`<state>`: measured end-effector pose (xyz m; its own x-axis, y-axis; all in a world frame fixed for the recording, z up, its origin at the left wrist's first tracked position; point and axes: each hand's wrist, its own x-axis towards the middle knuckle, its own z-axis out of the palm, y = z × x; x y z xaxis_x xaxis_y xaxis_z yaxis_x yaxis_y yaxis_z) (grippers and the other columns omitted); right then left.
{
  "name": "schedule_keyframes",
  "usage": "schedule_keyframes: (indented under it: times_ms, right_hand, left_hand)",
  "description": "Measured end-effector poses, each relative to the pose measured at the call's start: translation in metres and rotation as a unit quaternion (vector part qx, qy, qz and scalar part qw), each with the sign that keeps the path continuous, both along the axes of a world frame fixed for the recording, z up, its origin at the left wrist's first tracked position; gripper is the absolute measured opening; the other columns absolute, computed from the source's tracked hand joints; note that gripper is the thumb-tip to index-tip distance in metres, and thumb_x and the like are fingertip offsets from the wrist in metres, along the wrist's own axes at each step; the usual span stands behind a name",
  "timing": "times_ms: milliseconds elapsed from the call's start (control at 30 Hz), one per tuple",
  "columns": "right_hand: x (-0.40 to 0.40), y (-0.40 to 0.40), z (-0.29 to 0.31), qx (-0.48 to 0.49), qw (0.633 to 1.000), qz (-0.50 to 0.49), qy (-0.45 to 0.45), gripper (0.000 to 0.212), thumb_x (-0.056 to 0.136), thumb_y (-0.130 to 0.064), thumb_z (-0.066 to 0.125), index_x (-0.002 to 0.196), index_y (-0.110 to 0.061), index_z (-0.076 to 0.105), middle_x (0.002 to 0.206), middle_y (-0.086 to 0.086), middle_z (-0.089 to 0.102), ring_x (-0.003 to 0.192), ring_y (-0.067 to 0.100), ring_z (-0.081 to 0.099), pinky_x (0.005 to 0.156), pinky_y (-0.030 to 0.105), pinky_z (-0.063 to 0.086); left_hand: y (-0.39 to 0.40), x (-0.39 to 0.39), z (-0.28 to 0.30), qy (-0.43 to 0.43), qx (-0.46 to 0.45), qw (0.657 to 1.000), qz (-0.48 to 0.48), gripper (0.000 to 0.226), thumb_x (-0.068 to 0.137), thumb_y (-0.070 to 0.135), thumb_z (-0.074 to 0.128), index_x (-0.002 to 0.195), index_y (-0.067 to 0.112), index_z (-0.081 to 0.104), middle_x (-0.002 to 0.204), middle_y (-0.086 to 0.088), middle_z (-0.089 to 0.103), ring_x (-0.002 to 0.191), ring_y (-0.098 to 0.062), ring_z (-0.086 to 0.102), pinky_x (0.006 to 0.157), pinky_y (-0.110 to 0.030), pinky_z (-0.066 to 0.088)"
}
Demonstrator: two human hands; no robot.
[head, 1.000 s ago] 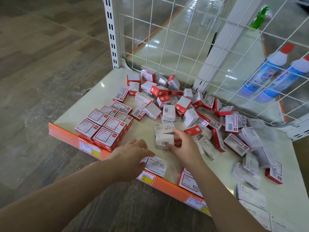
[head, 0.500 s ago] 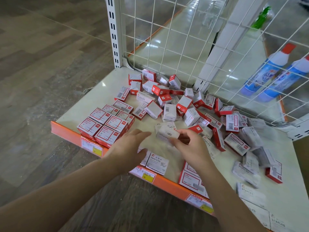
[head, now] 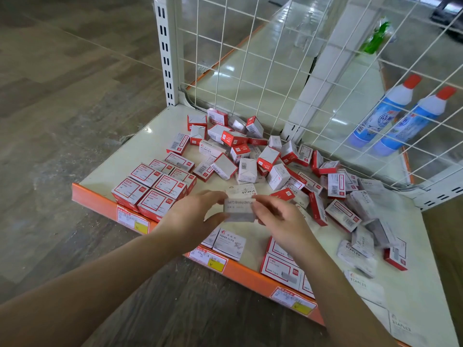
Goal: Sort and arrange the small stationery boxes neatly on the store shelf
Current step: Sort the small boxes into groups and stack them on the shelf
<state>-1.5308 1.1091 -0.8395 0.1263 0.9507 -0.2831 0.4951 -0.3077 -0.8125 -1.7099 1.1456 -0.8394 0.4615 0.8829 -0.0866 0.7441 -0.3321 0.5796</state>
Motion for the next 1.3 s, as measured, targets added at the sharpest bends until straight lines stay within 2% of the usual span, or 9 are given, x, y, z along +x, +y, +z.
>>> schedule_keyframes:
  times_ms: [133, 267, 400, 533, 633, 767, 900, 1167, 1300]
  right_hand:
    - [-0.001, -0.002, 0.001, 0.008, 1.000, 0.023, 0.016, 0.033, 0.094, -0.033, 0.049, 0.127, -0.034, 0.050, 0.120, -0.012, 0.056, 0.114, 0.008, 0.052, 0.096, 0.030, 0.048]
    - [-0.003, -0.004, 0.003, 0.017, 0.999, 0.029, 0.032, 0.040, 0.090, -0.029, 0.058, 0.127, -0.040, 0.046, 0.112, -0.013, 0.058, 0.104, 0.004, 0.055, 0.074, 0.013, 0.046]
    - [-0.005, -0.004, 0.004, -0.001, 0.999, 0.040, 0.027, 0.038, 0.087, -0.025, 0.062, 0.117, -0.042, 0.047, 0.100, -0.015, 0.058, 0.090, -0.002, 0.056, 0.061, 0.009, 0.048]
    - [-0.009, -0.002, 0.002, -0.006, 1.000, 0.018, 0.012, 0.042, 0.087, -0.030, 0.061, 0.125, -0.035, 0.046, 0.097, -0.019, 0.055, 0.088, -0.001, 0.055, 0.057, 0.007, 0.046]
    - [-0.010, -0.001, 0.000, -0.014, 1.000, 0.002, 0.008, 0.047, 0.086, -0.033, 0.061, 0.130, -0.031, 0.045, 0.113, -0.011, 0.058, 0.099, 0.008, 0.058, 0.065, 0.012, 0.048]
    - [-0.011, -0.001, 0.000, -0.020, 1.000, -0.001, 0.003, 0.050, 0.083, -0.023, 0.067, 0.127, -0.033, 0.045, 0.113, -0.014, 0.053, 0.096, 0.004, 0.052, 0.058, 0.008, 0.045]
    - [-0.011, 0.000, -0.004, -0.020, 1.000, -0.002, -0.010, 0.047, 0.082, -0.018, 0.069, 0.120, -0.033, 0.047, 0.121, -0.007, 0.059, 0.098, 0.005, 0.053, 0.063, 0.010, 0.048]
    - [-0.012, 0.000, -0.009, -0.015, 1.000, 0.007, -0.011, 0.042, 0.081, -0.017, 0.070, 0.107, -0.036, 0.044, 0.116, -0.007, 0.060, 0.097, 0.006, 0.055, 0.066, 0.013, 0.052]
    - [-0.012, 0.001, -0.010, -0.012, 1.000, 0.015, -0.022, 0.037, 0.083, -0.019, 0.067, 0.106, -0.037, 0.044, 0.111, -0.010, 0.059, 0.092, 0.004, 0.056, 0.068, 0.016, 0.054]
  left_hand:
    - [0.002, 0.004, -0.001, -0.066, -0.119, 0.990, 0.032, 0.033, 0.097, 0.028, 0.042, 0.128, 0.016, 0.049, 0.119, 0.001, 0.060, 0.091, -0.003, 0.053, 0.062, -0.011, 0.049]
    - [0.004, 0.007, -0.005, -0.125, -0.169, 0.974, 0.078, 0.029, 0.098, 0.028, 0.039, 0.119, 0.013, 0.054, 0.086, 0.014, 0.055, 0.076, 0.001, 0.056, 0.069, -0.017, 0.054]
    - [0.005, 0.009, -0.006, -0.158, -0.209, 0.959, 0.107, 0.029, 0.097, 0.027, 0.042, 0.118, 0.010, 0.055, 0.086, 0.009, 0.058, 0.078, -0.005, 0.061, 0.071, -0.018, 0.055]
    - [0.006, 0.007, -0.003, -0.193, -0.246, 0.939, 0.146, 0.036, 0.094, 0.023, 0.052, 0.127, 0.009, 0.053, 0.093, 0.005, 0.061, 0.088, -0.012, 0.062, 0.079, -0.023, 0.054]
    - [0.005, 0.006, -0.003, -0.190, -0.235, 0.944, 0.134, 0.039, 0.091, 0.018, 0.057, 0.129, 0.011, 0.052, 0.092, 0.011, 0.059, 0.085, -0.005, 0.057, 0.075, -0.019, 0.049]
    - [0.006, 0.006, -0.005, -0.203, -0.226, 0.943, 0.135, 0.035, 0.091, 0.014, 0.056, 0.126, 0.013, 0.055, 0.092, 0.015, 0.059, 0.083, 0.001, 0.055, 0.078, -0.020, 0.049]
    - [0.006, 0.006, -0.007, -0.194, -0.210, 0.950, 0.127, 0.035, 0.091, 0.013, 0.057, 0.126, 0.014, 0.055, 0.096, 0.012, 0.060, 0.088, -0.004, 0.056, 0.085, -0.024, 0.048]
    - [0.009, 0.004, -0.016, -0.141, -0.173, 0.970, 0.092, 0.036, 0.092, 0.015, 0.055, 0.128, 0.014, 0.053, 0.107, 0.009, 0.061, 0.082, 0.004, 0.053, 0.070, -0.009, 0.047]
    - [0.009, -0.001, -0.017, -0.051, -0.122, 0.986, 0.105, 0.040, 0.091, 0.015, 0.055, 0.130, 0.018, 0.048, 0.119, 0.003, 0.057, 0.097, -0.008, 0.052, 0.087, -0.023, 0.049]
